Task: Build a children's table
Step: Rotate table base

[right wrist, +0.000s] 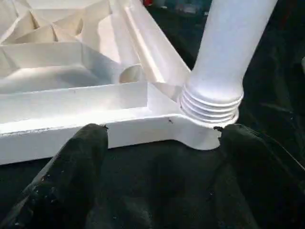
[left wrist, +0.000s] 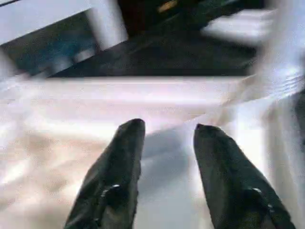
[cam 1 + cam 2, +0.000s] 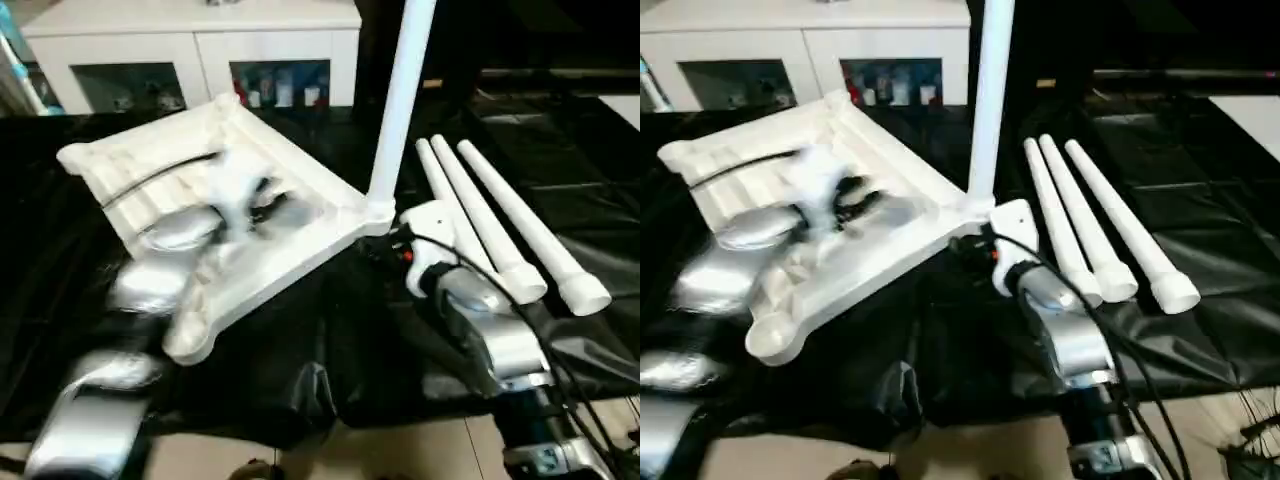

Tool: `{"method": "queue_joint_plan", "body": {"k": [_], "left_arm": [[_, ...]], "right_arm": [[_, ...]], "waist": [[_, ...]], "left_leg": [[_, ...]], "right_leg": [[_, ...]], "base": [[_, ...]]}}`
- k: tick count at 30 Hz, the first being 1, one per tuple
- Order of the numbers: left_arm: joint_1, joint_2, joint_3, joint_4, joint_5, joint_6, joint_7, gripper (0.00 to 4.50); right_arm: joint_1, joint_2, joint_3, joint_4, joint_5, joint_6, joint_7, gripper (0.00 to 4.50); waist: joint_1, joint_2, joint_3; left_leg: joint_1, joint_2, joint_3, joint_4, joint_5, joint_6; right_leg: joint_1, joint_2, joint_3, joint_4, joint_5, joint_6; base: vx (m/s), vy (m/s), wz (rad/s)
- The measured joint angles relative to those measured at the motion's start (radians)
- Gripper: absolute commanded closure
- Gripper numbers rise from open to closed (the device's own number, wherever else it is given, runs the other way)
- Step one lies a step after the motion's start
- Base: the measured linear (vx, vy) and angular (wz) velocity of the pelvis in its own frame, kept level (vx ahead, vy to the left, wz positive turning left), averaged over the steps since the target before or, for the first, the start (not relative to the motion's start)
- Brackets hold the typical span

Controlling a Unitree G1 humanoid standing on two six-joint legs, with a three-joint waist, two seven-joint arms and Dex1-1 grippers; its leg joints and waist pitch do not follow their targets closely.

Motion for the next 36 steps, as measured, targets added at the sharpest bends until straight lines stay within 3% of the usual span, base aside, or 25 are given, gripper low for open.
{"method": "queue_joint_plan", "body": {"k": [5, 13, 17, 20, 23, 25, 29, 36], "left_arm": [[0.089, 0.128, 0.018, -0.097, 0.120, 0.101, 0.043, 1.97], [0.162, 0.263, 0.026, -0.190, 0.233, 0.264, 0.127, 1.37], [0.237, 0.296, 0.021, -0.250, 0.278, 0.336, 0.123, 0.94], [0.290, 0.323, 0.012, -0.300, 0.303, 0.399, 0.103, 0.93], [0.317, 0.342, 0.013, -0.327, 0.299, 0.449, 0.087, 0.53], [0.331, 0.341, 0.012, -0.338, 0.282, 0.468, 0.072, 0.52], [0.372, 0.298, 0.001, -0.364, 0.213, 0.502, -0.003, 0.15], [0.422, 0.274, -0.070, -0.449, 0.139, 0.517, -0.112, 0.05]], "right_arm": [[-0.033, 0.004, 0.004, 0.066, -0.015, 0.001, -0.004, 0.38], [-0.101, 0.019, 0.032, 0.178, -0.047, -0.008, -0.030, 0.38], [-0.103, 0.029, 0.032, 0.197, -0.057, -0.011, -0.048, 0.38], [-0.105, 0.034, 0.029, 0.197, -0.061, -0.024, -0.090, 0.38], [-0.120, 0.032, 0.013, 0.217, -0.064, -0.028, -0.116, 0.38], [-0.127, 0.029, 0.014, 0.232, -0.072, -0.028, -0.113, 0.38], [-0.134, 0.027, 0.053, 0.300, -0.097, -0.030, -0.074, 0.38], [-0.191, 0.077, 0.079, 0.475, -0.095, -0.114, -0.022, 0.38]], "waist": [[0.002, -0.001, 0.000], [-0.002, -0.004, 0.000], [-0.001, -0.004, 0.000], [0.001, -0.004, 0.000], [0.002, -0.005, -0.001], [0.001, -0.005, -0.001], [0.000, -0.005, -0.001], [0.002, -0.005, -0.001]], "left_leg": [[0.000, 0.000, 0.000, 0.000, 0.000, -0.001], [0.000, -0.001, 0.000, 0.000, 0.001, -0.001], [0.000, -0.001, 0.000, -0.001, 0.001, -0.001], [0.000, 0.000, 0.000, -0.001, 0.001, -0.001], [0.001, -0.001, 0.000, 0.000, 0.001, -0.002], [0.001, -0.001, 0.000, 0.000, 0.001, -0.002], [0.001, -0.001, 0.000, 0.001, 0.001, -0.002], [0.001, -0.001, -0.001, 0.001, 0.001, -0.002]], "right_leg": [[0.000, 0.000, 0.000, 0.000, -0.001, 0.001], [0.000, 0.000, 0.001, 0.000, -0.001, 0.001], [0.000, 0.000, 0.001, 0.000, -0.001, 0.002], [-0.001, 0.000, 0.001, 0.000, -0.001, 0.002], [0.000, 0.000, 0.002, 0.001, -0.001, 0.002], [0.000, 0.000, 0.002, 0.001, -0.001, 0.002], [0.001, 0.000, 0.002, 0.001, -0.001, 0.001], [0.001, 0.000, 0.002, 0.001, 0.000, 0.001]], "base": [[0.000, 0.000, 0.00], [0.000, 0.000, 0.00], [0.000, 0.000, 0.00], [0.000, 0.000, 0.00], [0.000, 0.000, 0.00], [0.000, 0.000, 0.00], [0.000, 0.000, 0.00], [0.000, 0.000, 0.00]]}}
